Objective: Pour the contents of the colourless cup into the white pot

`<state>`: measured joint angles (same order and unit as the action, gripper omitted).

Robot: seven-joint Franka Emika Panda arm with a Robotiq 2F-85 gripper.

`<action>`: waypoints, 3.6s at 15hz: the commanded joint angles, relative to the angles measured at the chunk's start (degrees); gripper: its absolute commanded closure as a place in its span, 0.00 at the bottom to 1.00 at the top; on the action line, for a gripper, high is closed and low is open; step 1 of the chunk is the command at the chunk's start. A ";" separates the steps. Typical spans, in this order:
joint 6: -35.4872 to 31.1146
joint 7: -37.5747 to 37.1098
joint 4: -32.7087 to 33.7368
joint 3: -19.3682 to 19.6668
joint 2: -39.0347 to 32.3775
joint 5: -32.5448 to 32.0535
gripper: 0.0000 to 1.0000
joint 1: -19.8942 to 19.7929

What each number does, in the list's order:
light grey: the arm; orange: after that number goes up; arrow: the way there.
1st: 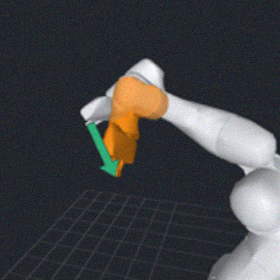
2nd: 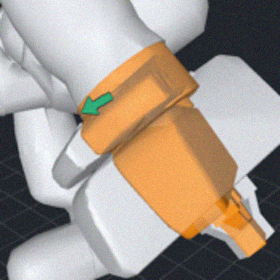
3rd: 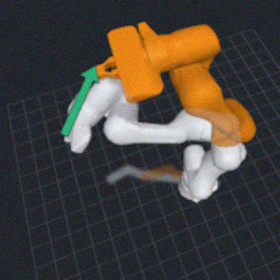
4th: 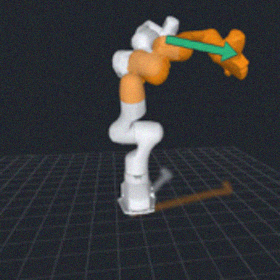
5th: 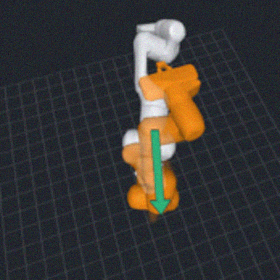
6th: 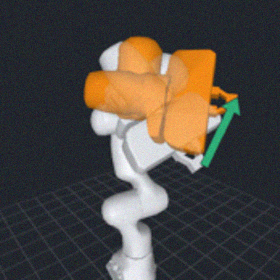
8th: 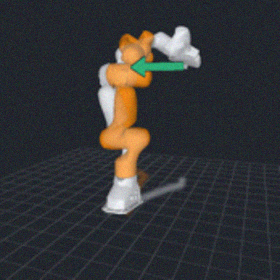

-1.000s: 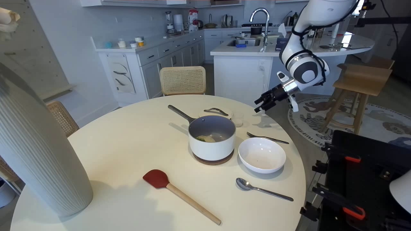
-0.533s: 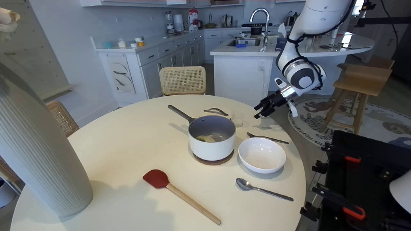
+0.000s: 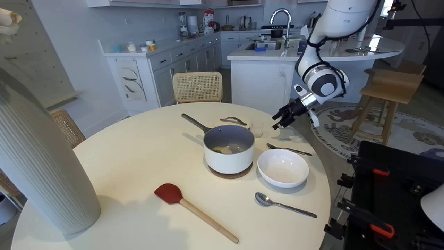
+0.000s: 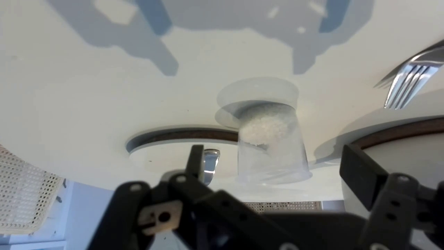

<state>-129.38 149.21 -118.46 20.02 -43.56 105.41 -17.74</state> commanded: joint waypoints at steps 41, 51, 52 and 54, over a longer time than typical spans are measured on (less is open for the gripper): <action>2.03 0.00 11.63 4.72 -11.00 3.58 0.31 11.03; 2.05 -0.01 11.44 5.89 -10.53 5.00 0.61 12.05; 1.82 -0.01 11.30 6.60 -10.27 5.56 0.61 12.66; 2.27 -0.01 10.64 9.67 -9.51 7.12 0.61 14.95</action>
<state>-127.80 149.20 -107.34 25.59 -54.01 109.90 -6.33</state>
